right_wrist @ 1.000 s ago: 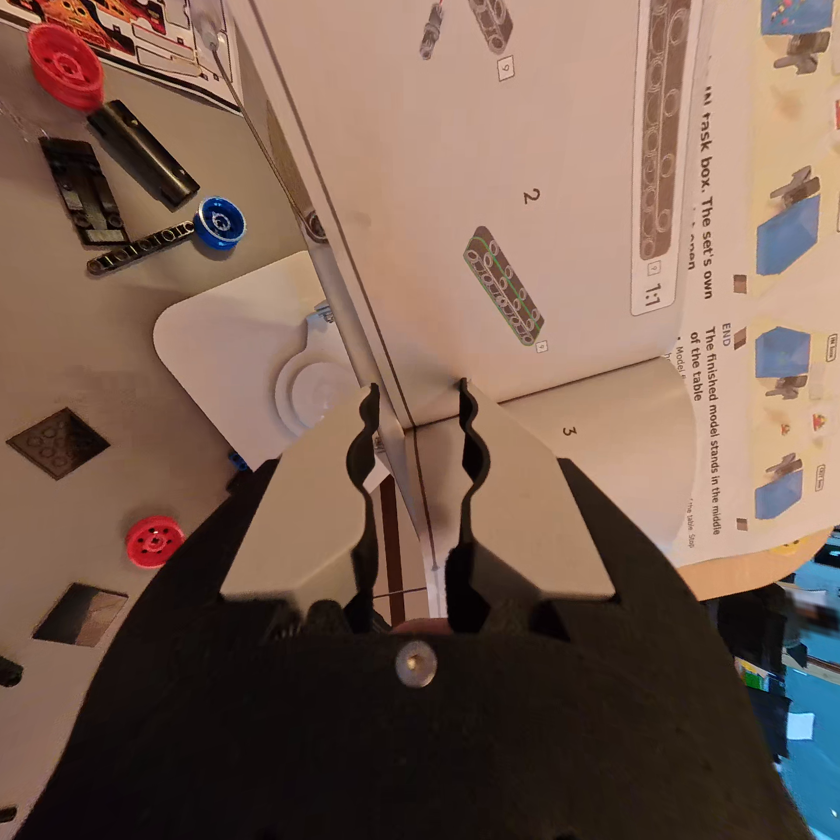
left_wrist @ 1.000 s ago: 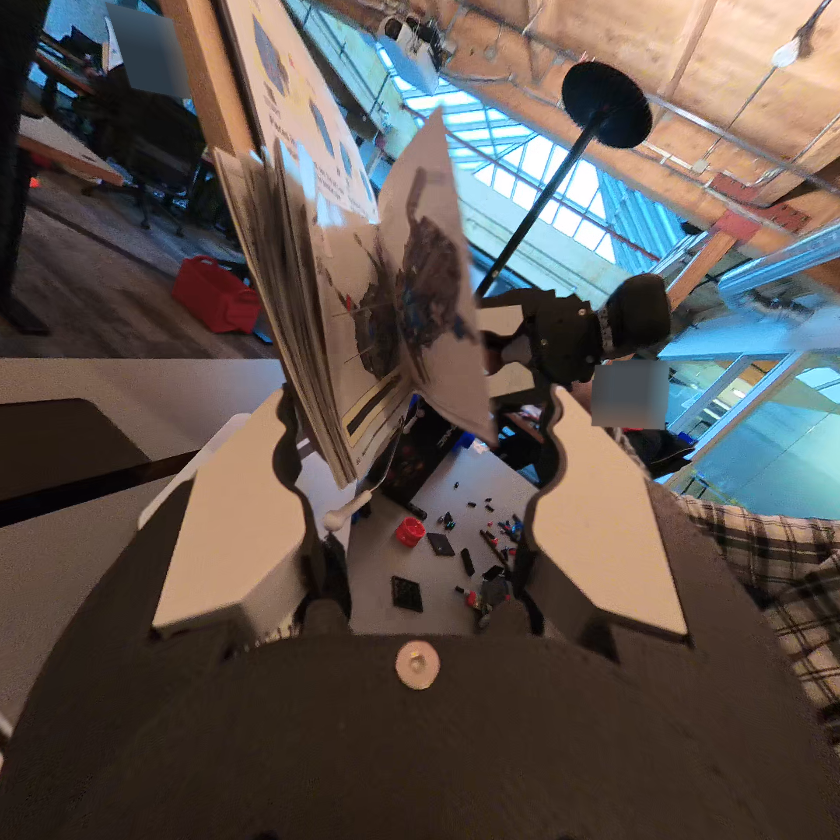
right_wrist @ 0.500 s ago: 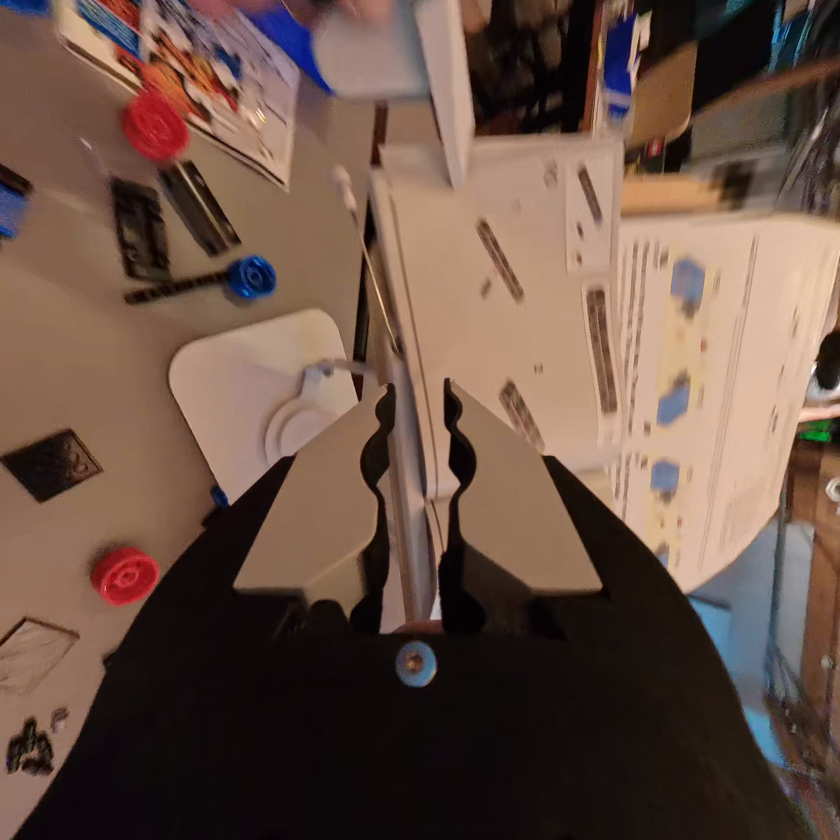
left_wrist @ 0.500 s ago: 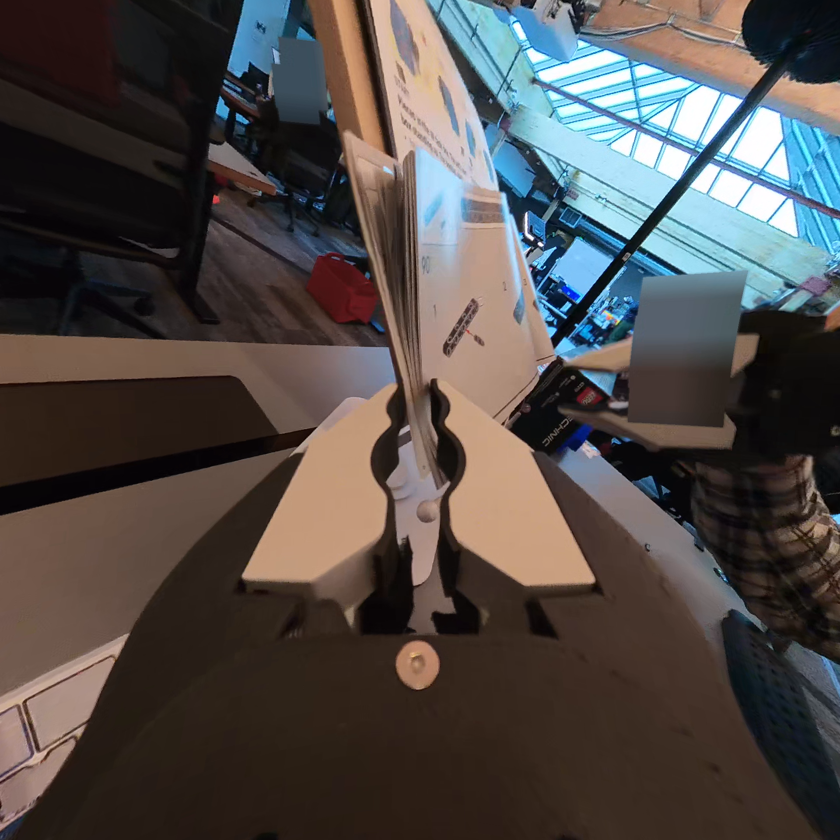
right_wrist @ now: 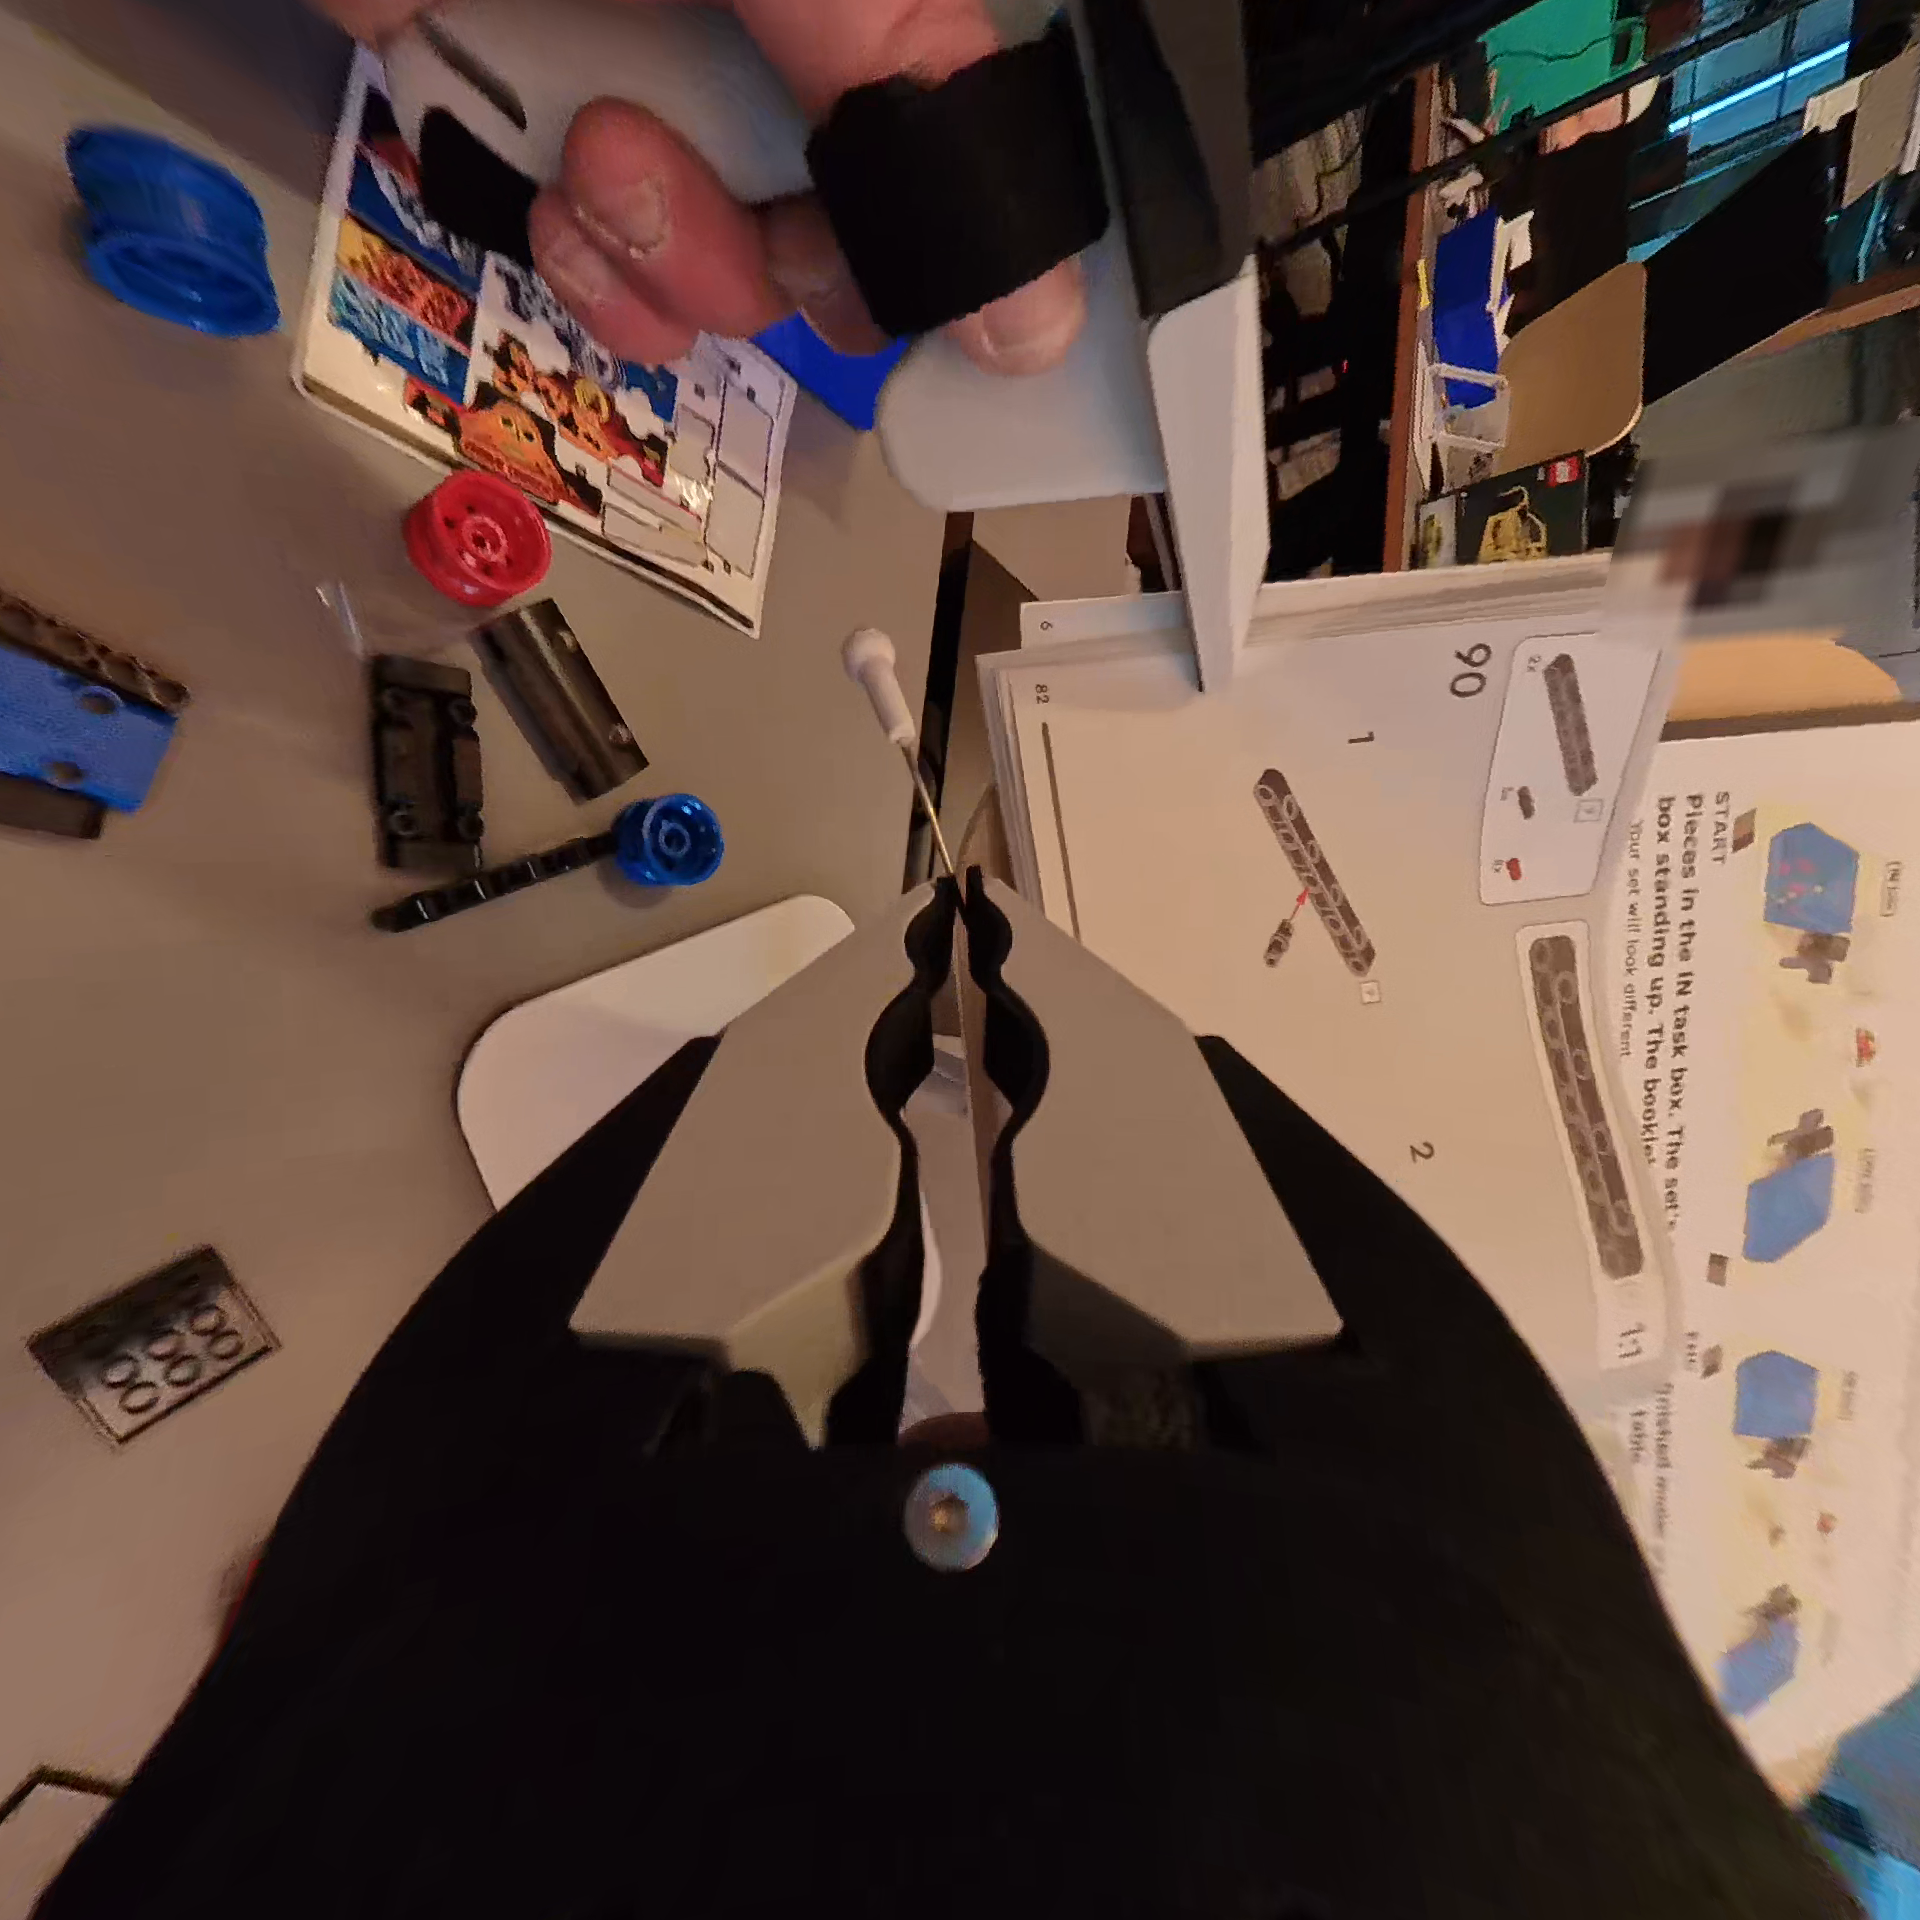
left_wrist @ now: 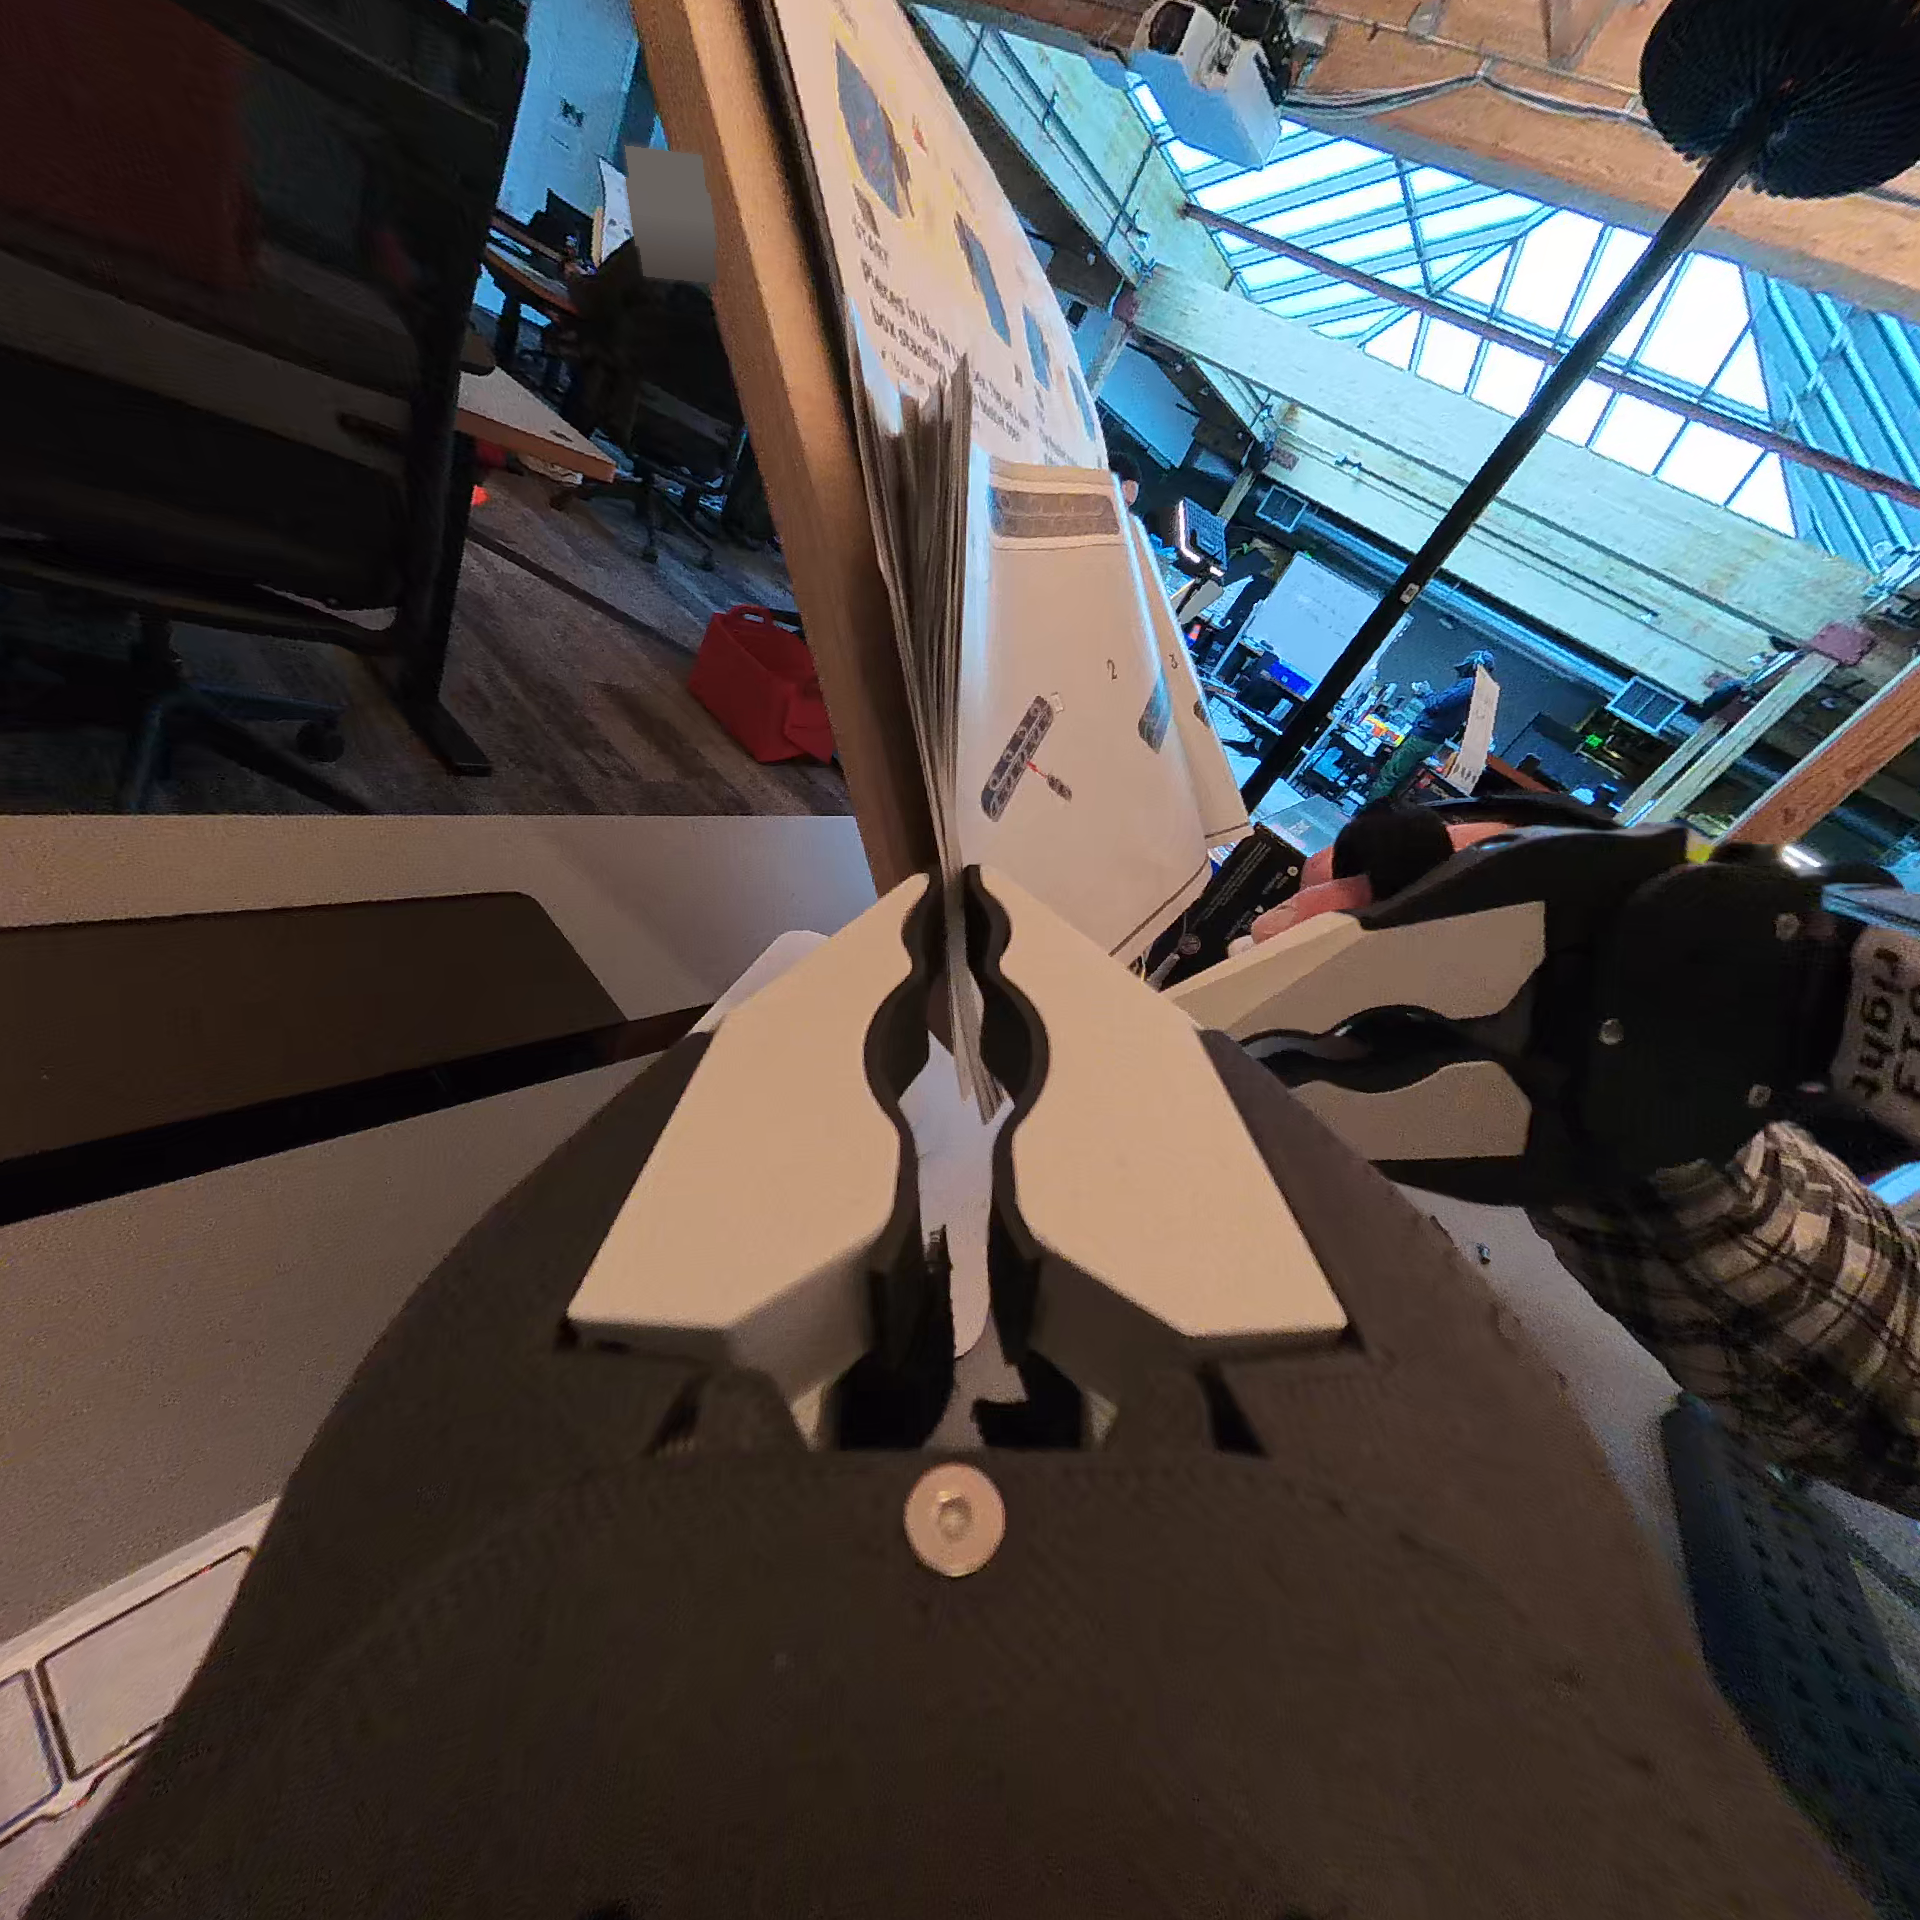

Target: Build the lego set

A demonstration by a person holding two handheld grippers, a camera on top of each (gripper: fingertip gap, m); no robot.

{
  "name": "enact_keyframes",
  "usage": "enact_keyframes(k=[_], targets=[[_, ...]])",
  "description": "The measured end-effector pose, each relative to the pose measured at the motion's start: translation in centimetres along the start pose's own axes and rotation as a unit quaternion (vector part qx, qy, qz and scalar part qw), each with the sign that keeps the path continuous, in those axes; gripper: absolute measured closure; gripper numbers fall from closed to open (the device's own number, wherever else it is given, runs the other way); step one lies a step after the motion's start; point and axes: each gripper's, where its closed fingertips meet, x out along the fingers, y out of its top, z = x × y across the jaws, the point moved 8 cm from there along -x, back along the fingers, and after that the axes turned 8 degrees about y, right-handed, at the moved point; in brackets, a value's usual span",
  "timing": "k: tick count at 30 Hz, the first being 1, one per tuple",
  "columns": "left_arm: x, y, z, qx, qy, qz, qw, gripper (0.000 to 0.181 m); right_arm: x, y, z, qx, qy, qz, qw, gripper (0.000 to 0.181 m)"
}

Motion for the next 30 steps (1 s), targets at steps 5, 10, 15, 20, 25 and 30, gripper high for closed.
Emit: enact_keyframes(k=[5, 10, 15, 20, 25, 30], targets=[[0.0, 0.0, -0.1, -0.003, -0.004, 0.005, 1.0, 0.181, -0.6, -0.7, 0.9, 0.109, 0.037, 0.081, 0.99, 0.181], [-0.1, -0.1, -0.3, -0.01, -0.011, 0.007, 1.0, 0.181, -0.7, -1.1, 1.7, 0.235, 0.051, 0.135, 0.961, 0.181], [-0.2, -0.3, -0.6, -0.029, -0.03, 0.003, 0.999, 0.18, -1.1, -2.3, 3.5, 0.341, 0.022, 0.162, 0.926, 0.181], [-0.1, -0.3, -0.5, -0.032, -0.027, 0.008, 0.999, 0.179, -1.2, -2.8, 4.0, 0.367, 0.028, 0.152, 0.918, 0.18], [-0.3, 0.0, -0.7, -0.033, -0.009, 0.011, 0.999, 0.163, -2.9, -3.3, 3.8, 0.358, 0.033, 0.149, 0.921, 0.146], [-2.3, 2.1, -0.3, -0.017, 0.024, 0.038, 0.999, 0.136, -6.9, -4.5, 3.5, 0.35, 0.012, 0.147, 0.925, 0.146]])
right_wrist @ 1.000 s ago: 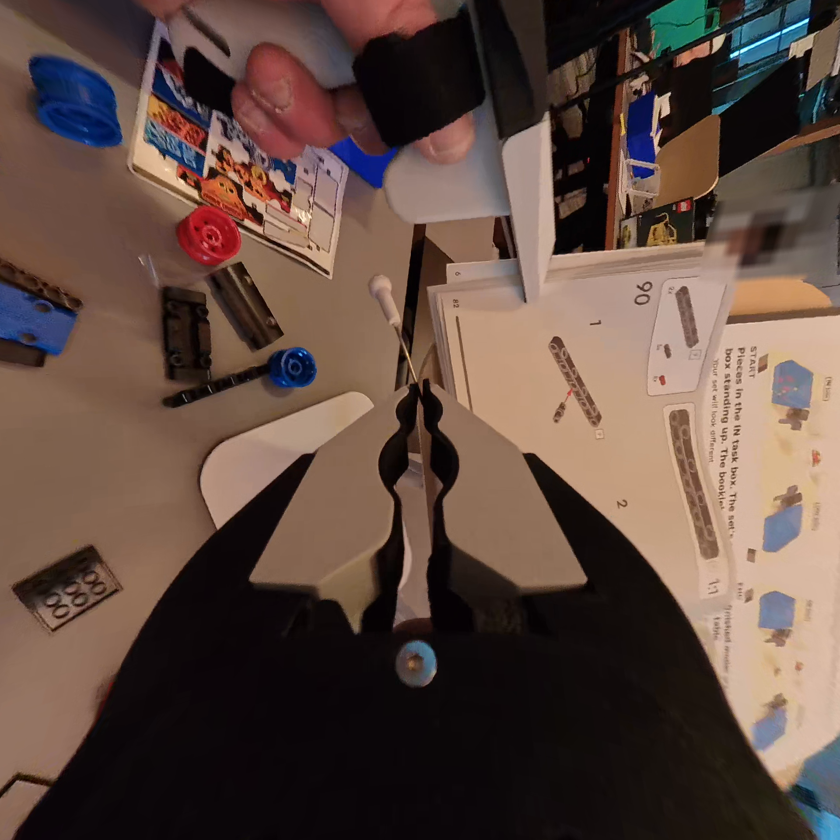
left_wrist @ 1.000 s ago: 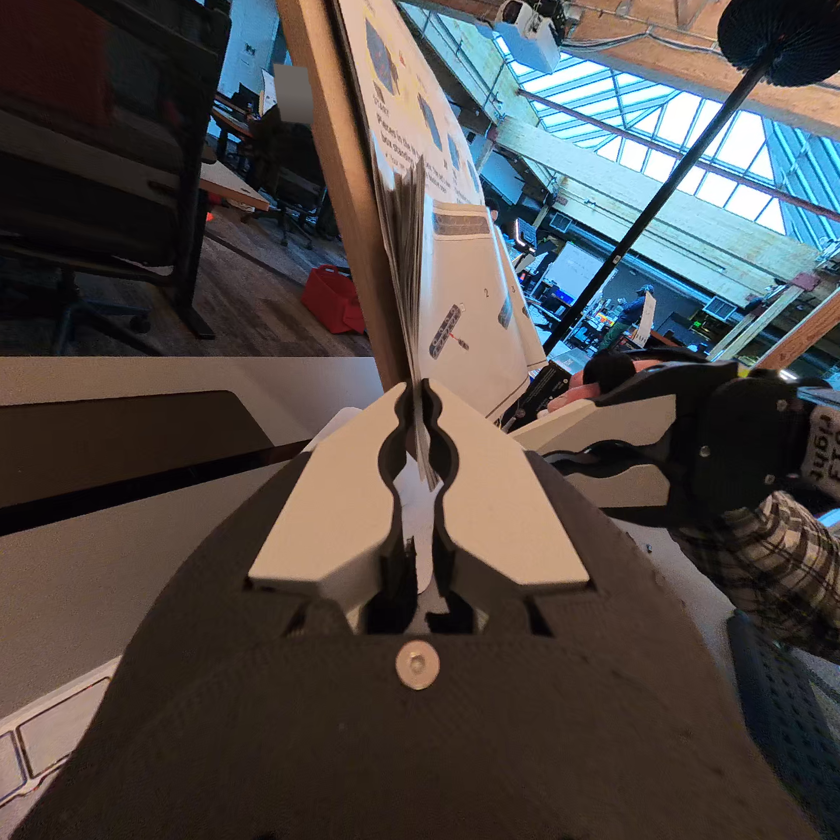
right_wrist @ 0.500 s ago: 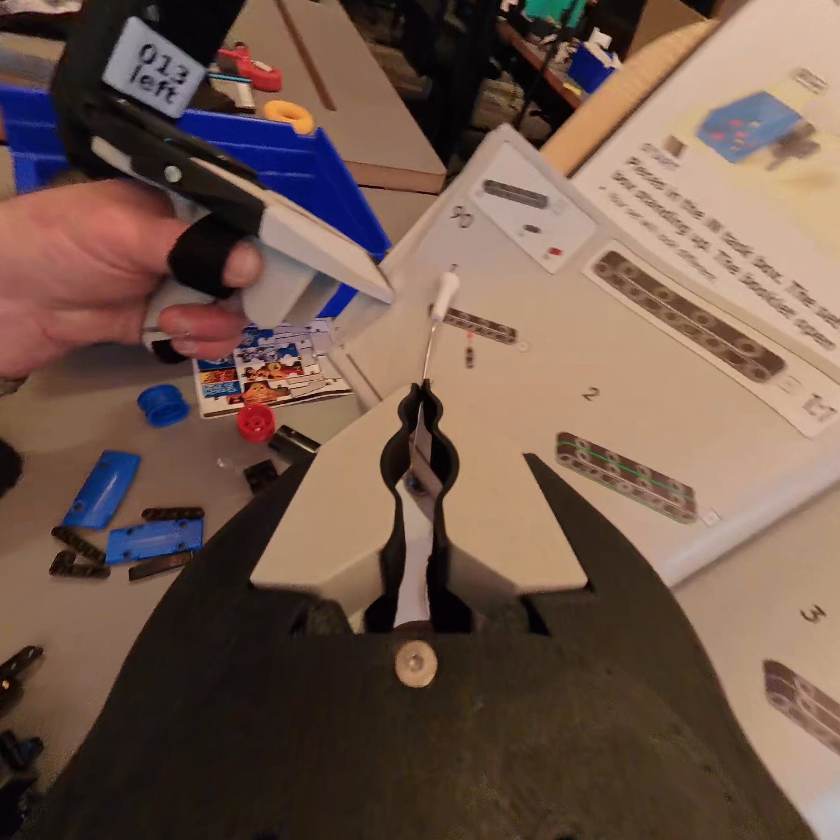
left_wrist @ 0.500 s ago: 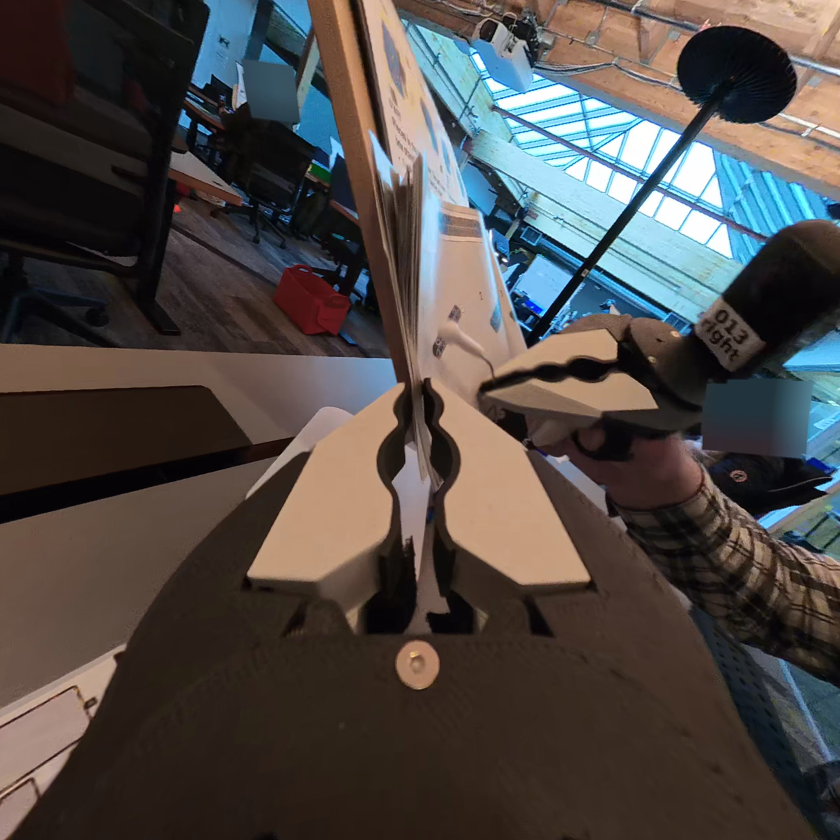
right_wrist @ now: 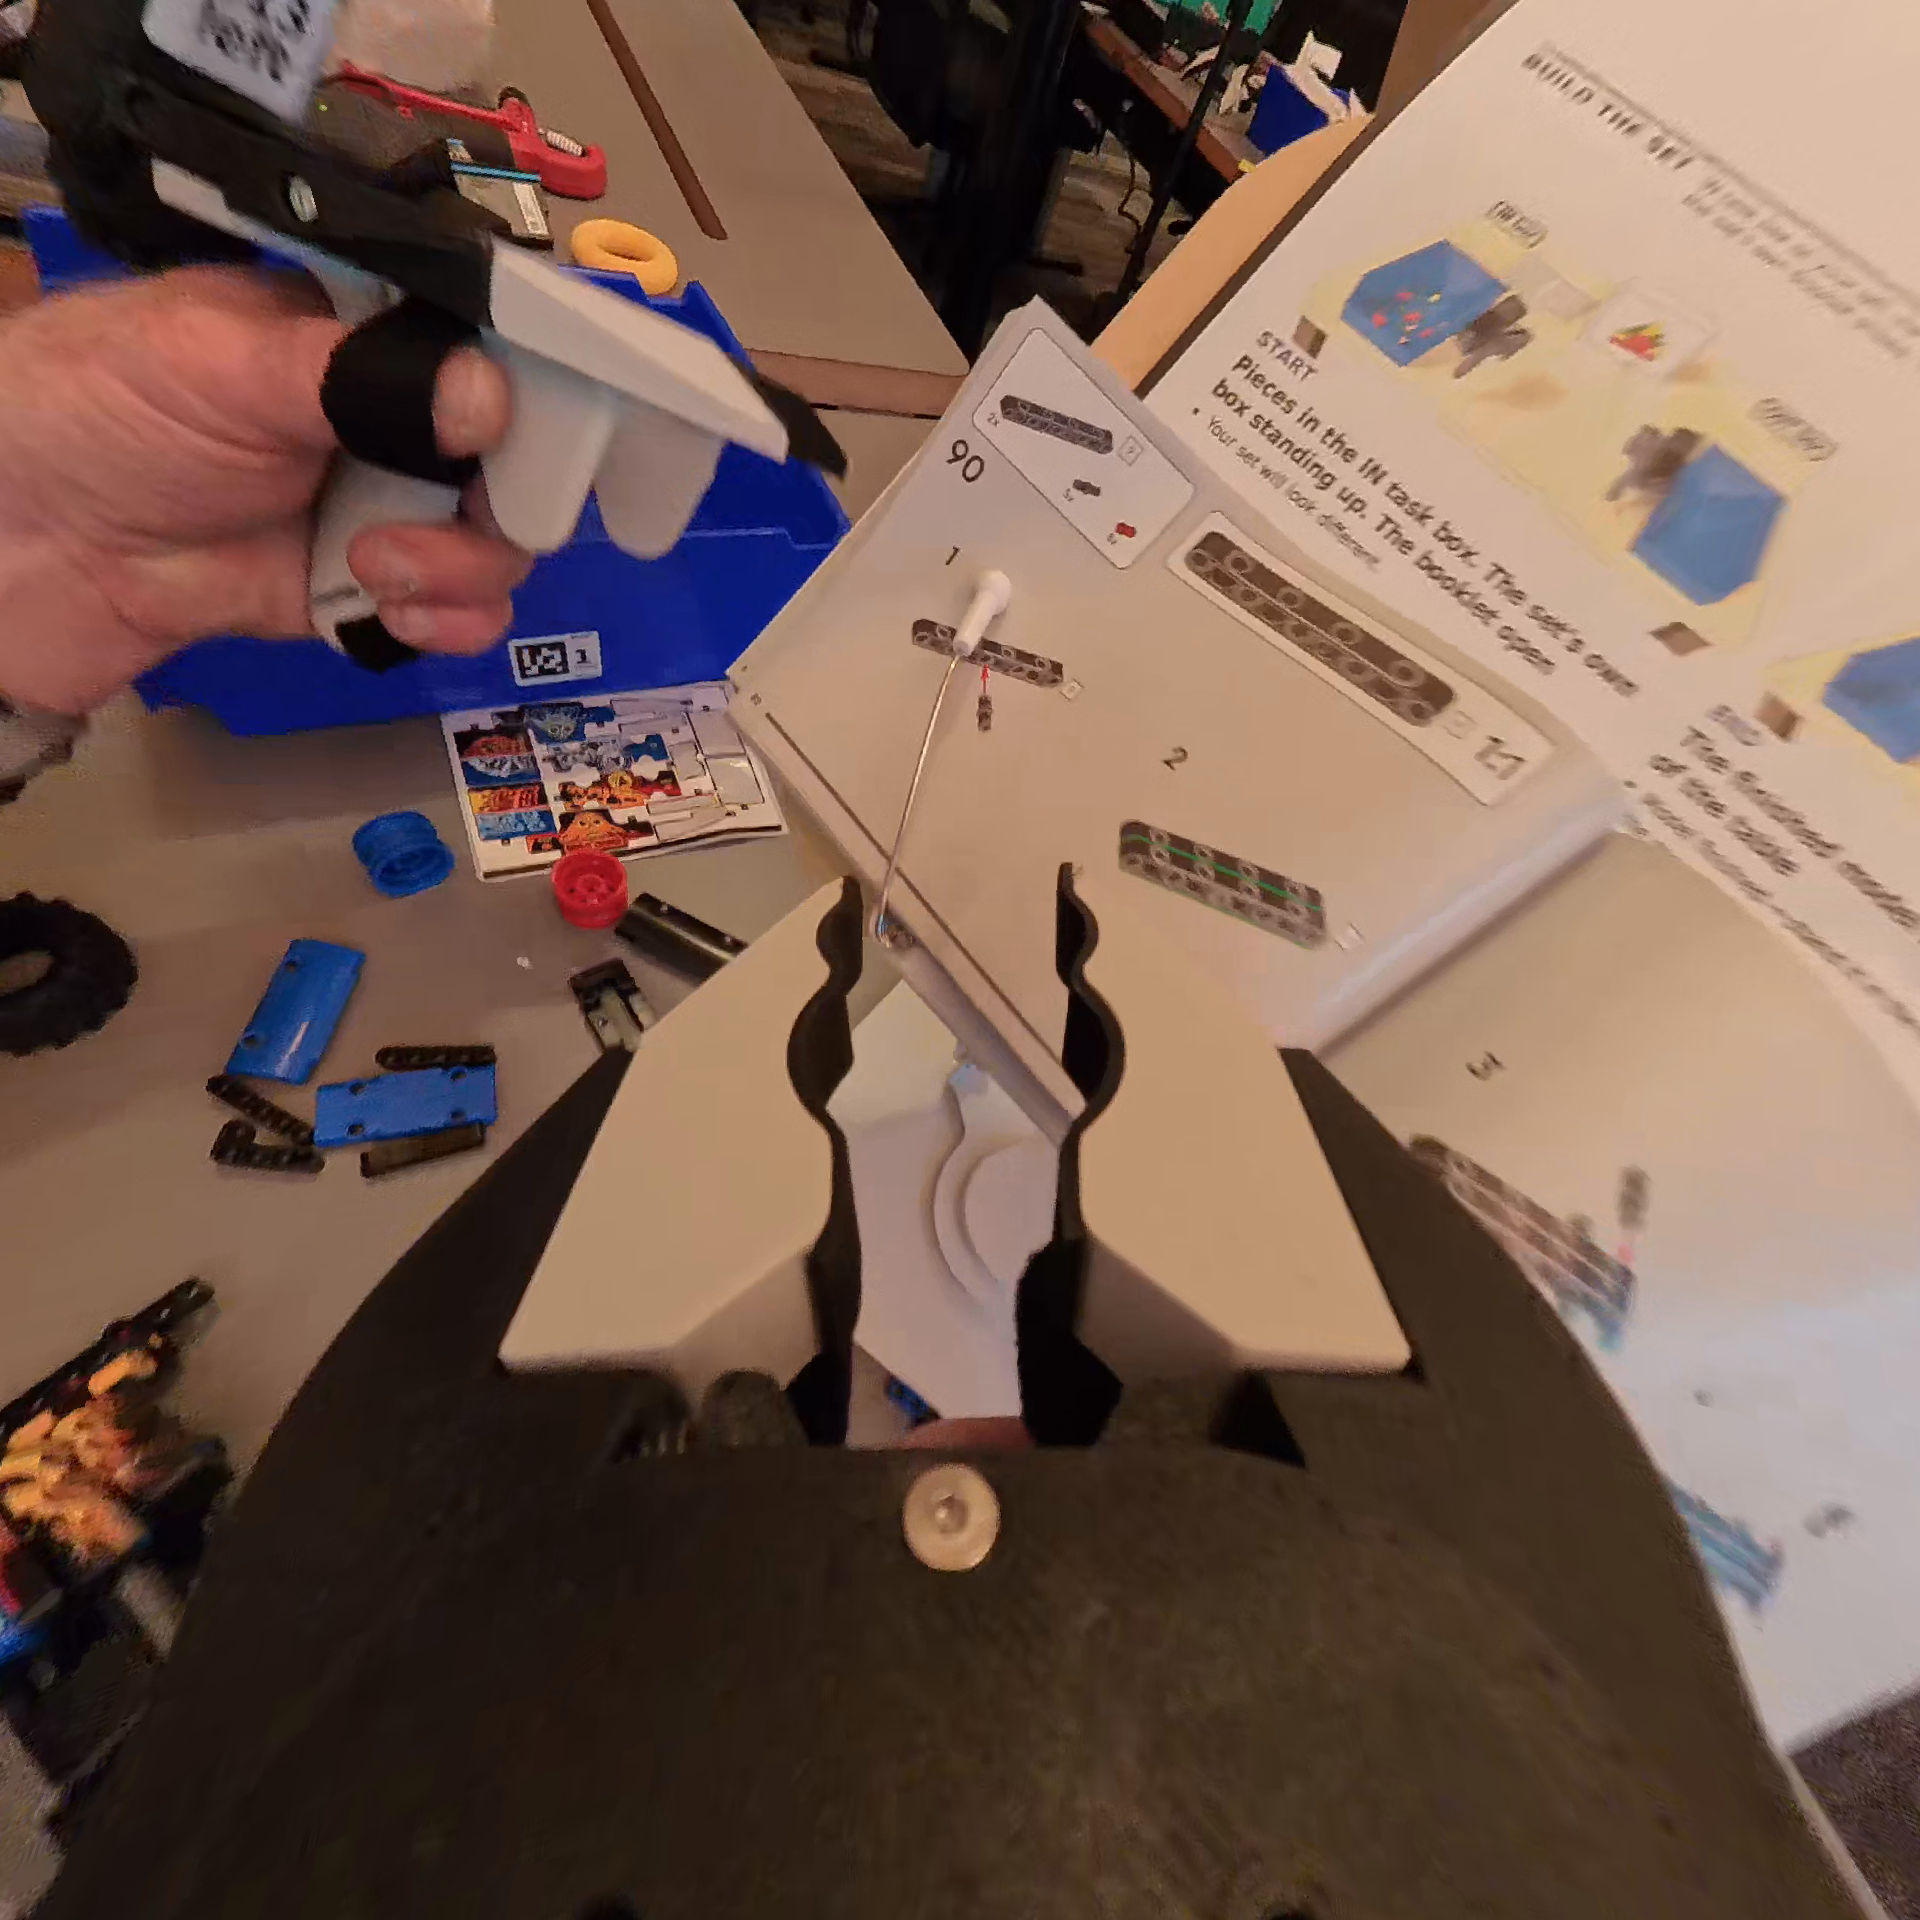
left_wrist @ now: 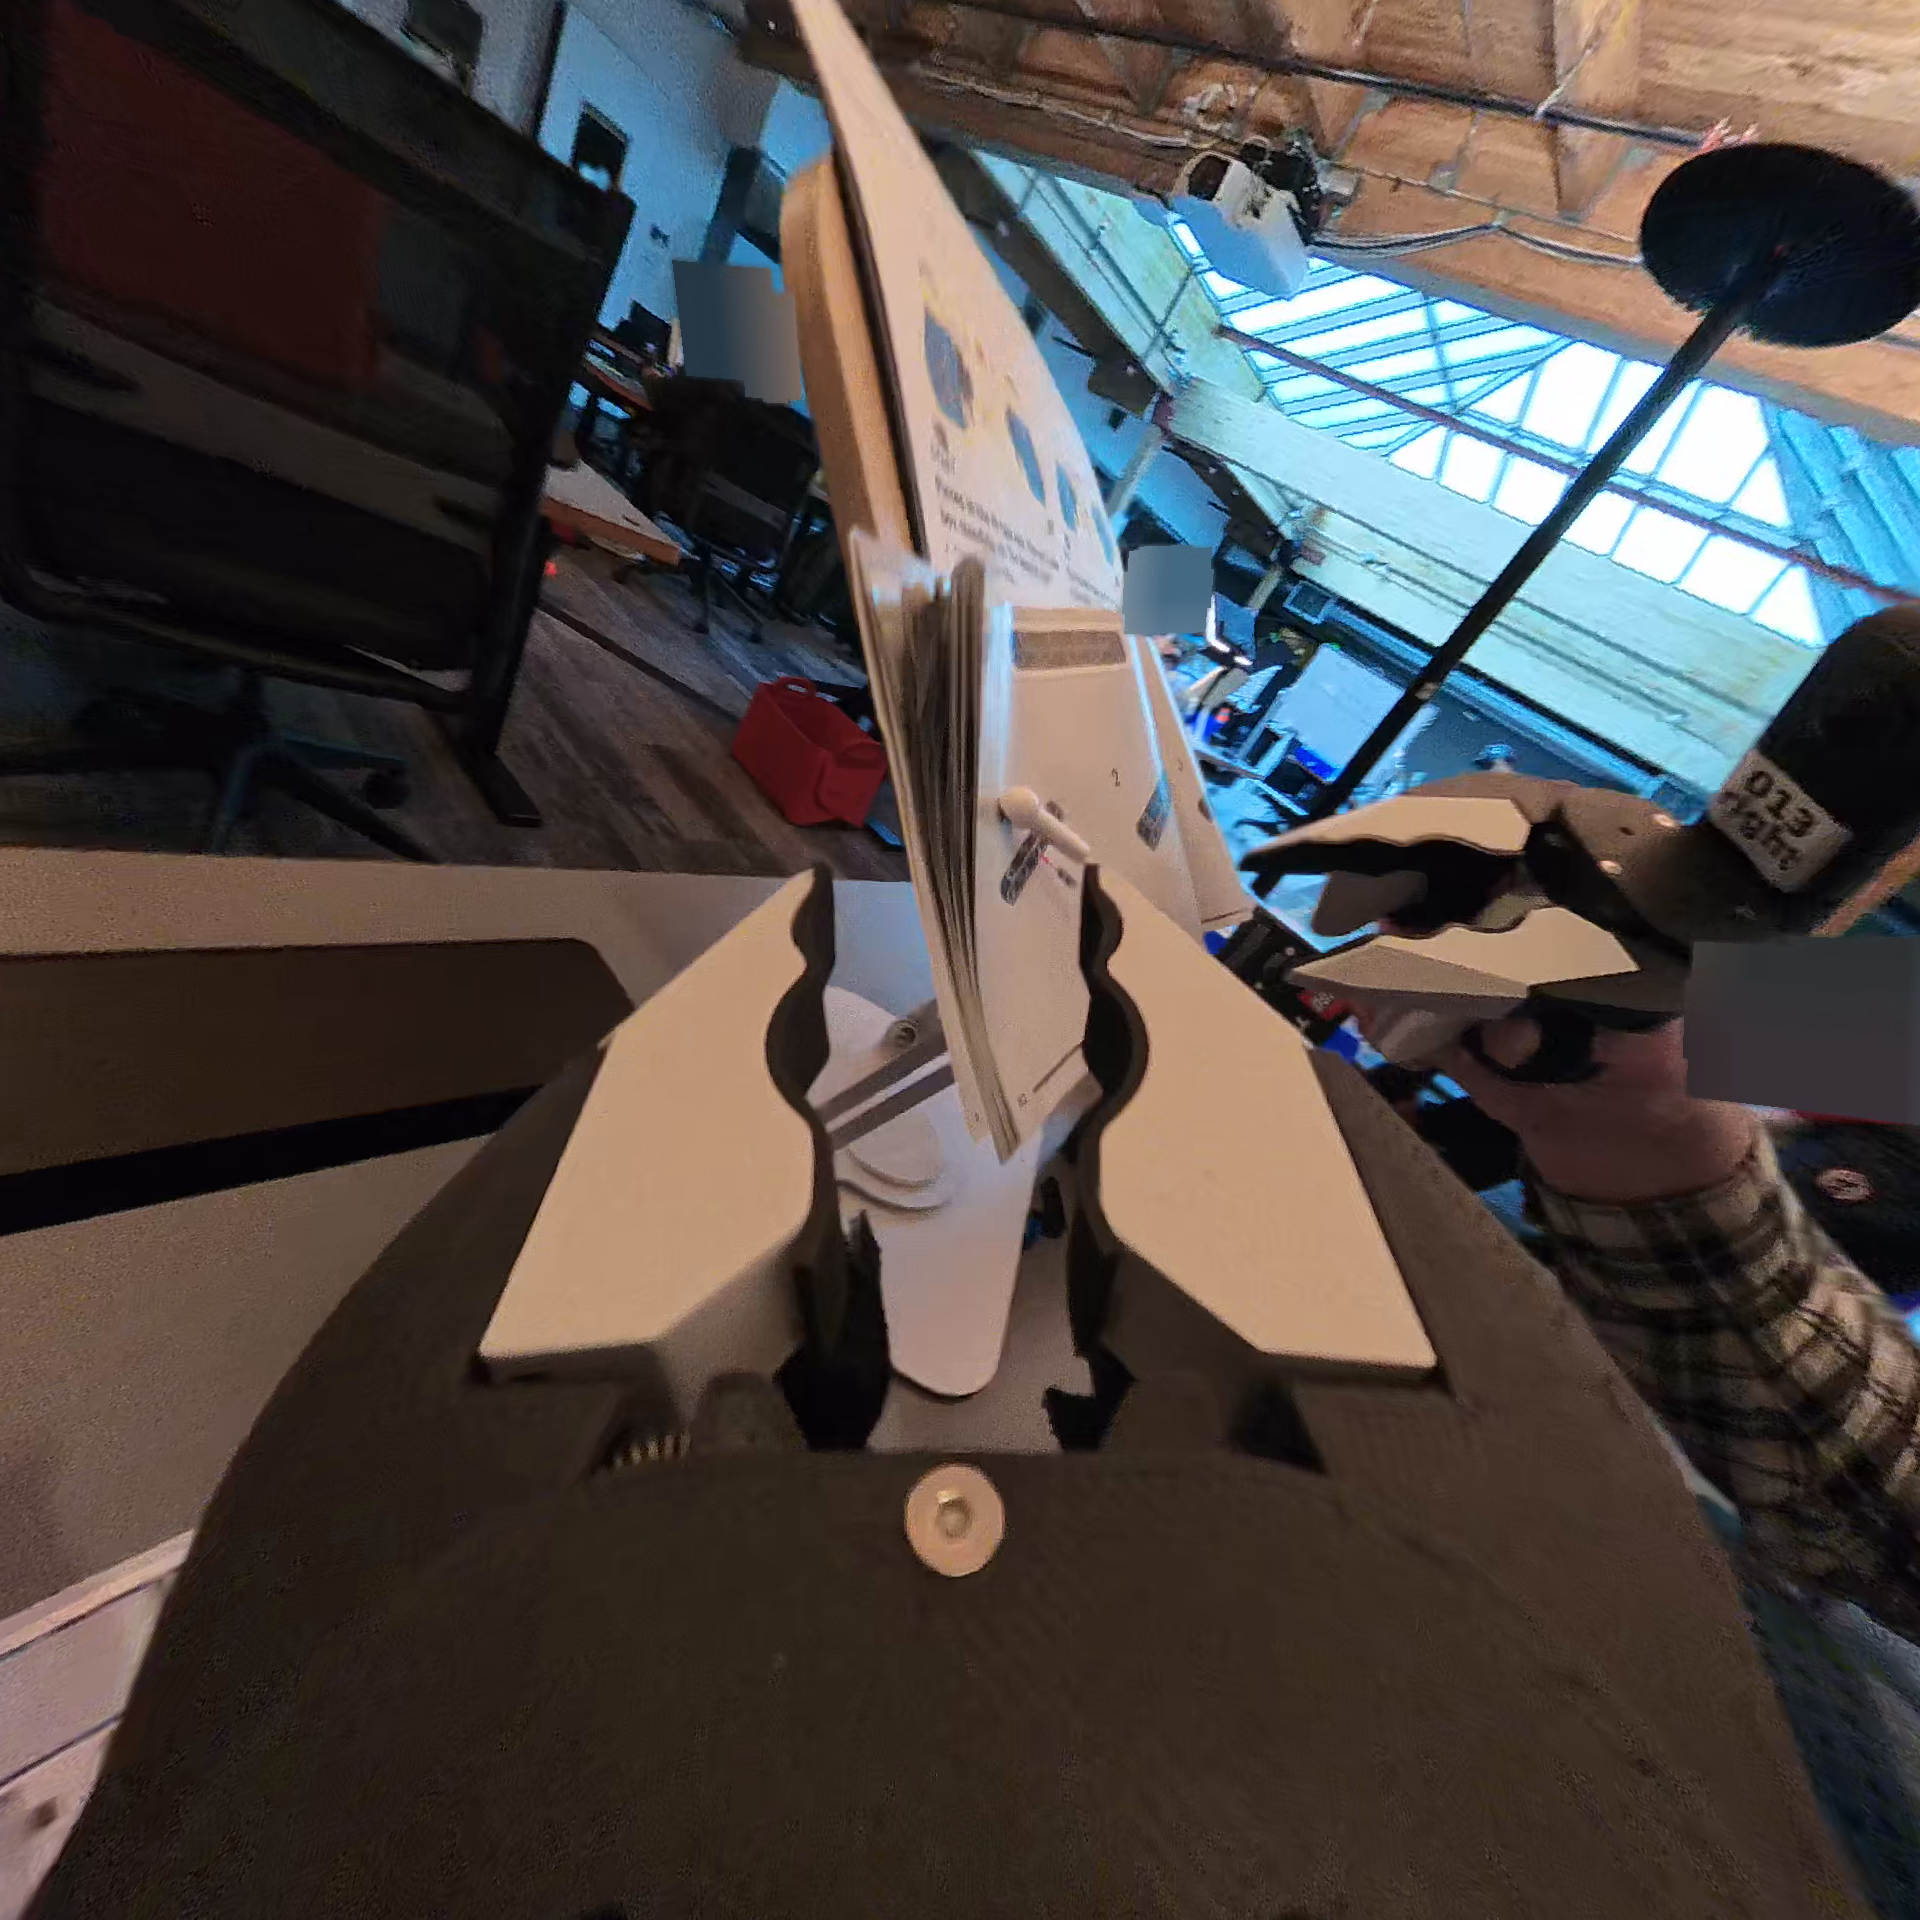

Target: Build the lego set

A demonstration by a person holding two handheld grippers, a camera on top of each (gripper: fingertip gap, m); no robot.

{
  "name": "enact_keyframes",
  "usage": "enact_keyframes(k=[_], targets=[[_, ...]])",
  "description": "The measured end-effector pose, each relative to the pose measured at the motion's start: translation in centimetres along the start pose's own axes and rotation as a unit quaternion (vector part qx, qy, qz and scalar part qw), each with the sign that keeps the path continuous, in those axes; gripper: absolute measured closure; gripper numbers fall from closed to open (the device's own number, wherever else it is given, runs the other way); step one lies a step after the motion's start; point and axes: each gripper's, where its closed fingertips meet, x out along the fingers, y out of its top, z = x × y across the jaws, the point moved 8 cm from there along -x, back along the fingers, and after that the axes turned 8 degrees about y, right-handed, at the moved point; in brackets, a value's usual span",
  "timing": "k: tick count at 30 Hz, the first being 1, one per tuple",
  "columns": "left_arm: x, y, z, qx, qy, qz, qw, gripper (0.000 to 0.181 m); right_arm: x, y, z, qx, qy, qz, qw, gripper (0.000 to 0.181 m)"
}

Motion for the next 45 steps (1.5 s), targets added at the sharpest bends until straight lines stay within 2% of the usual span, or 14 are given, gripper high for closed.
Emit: enact_keyframes(k=[4, 7, 9, 12, 16, 20, 24, 28, 31, 34, 39, 42, 45], targets=[[-2.6, 2.9, 2.7, 0.073, 0.029, 0.018, 0.997, 0.136, -3.4, -0.6, -1.2, -0.031, 0.011, -0.024, 0.999, 0.149], [-3.8, 3.9, 5.8, 0.141, 0.04, -0.005, 0.989, 0.139, -5.5, -2.1, -2.9, -0.069, 0.021, -0.074, 0.995, 0.15], [-3.5, 3.7, 7.7, 0.177, 0.031, -0.043, 0.983, 0.143, -6.7, -3.5, -4.1, -0.1, 0.018, -0.112, 0.989, 0.152], [-2.3, 1.6, 8.9, 0.255, 0.04, -0.151, 0.954, 0.146, -8.1, -5.8, -5.3, -0.115, 0.021, -0.155, 0.981, 0.151], [-2.1, -3.0, 9.2, 0.321, 0.03, -0.272, 0.907, 0.148, -9.9, -8.4, -6.3, -0.089, 0.039, -0.17, 0.981, 0.151], [-2.7, -7.8, 8.8, 0.341, 0.021, -0.343, 0.875, 0.149, -10.9, -10.7, -7.6, -0.068, 0.063, -0.171, 0.981, 0.15], [-1.8, -11.8, 7.0, 0.295, 0.023, -0.375, 0.879, 0.15, -11.1, -12.7, -8.9, -0.057, 0.07, -0.174, 0.981, 0.149], [0.6, -15.7, 5.0, 0.243, 0.088, -0.398, 0.88, 0.147, -11.1, -14.3, -10.0, -0.027, 0.08, -0.153, 0.985, 0.15], [2.3, -17.6, 3.3, 0.227, 0.153, -0.401, 0.874, 0.134, -11.0, -15.3, -10.3, -0.009, 0.082, -0.14, 0.987, 0.15], [3.1, -18.7, 2.2, 0.217, 0.181, -0.399, 0.873, 0.131, -10.9, -15.7, -10.5, 0.001, 0.085, -0.13, 0.988, 0.151], [3.3, -18.7, 1.5, 0.248, 0.203, -0.384, 0.866, 0.152, -10.8, -16.1, -10.4, 0.008, 0.088, -0.119, 0.989, 0.152], [3.3, -18.9, 1.9, 0.264, 0.189, -0.38, 0.866, 0.166, -10.7, -16.4, -10.3, 0.012, 0.089, -0.119, 0.989, 0.152], [3.4, -19.2, 2.4, 0.288, 0.17, -0.387, 0.859, 0.169, -10.8, -16.6, -10.2, 0.015, 0.089, -0.119, 0.989, 0.152]])
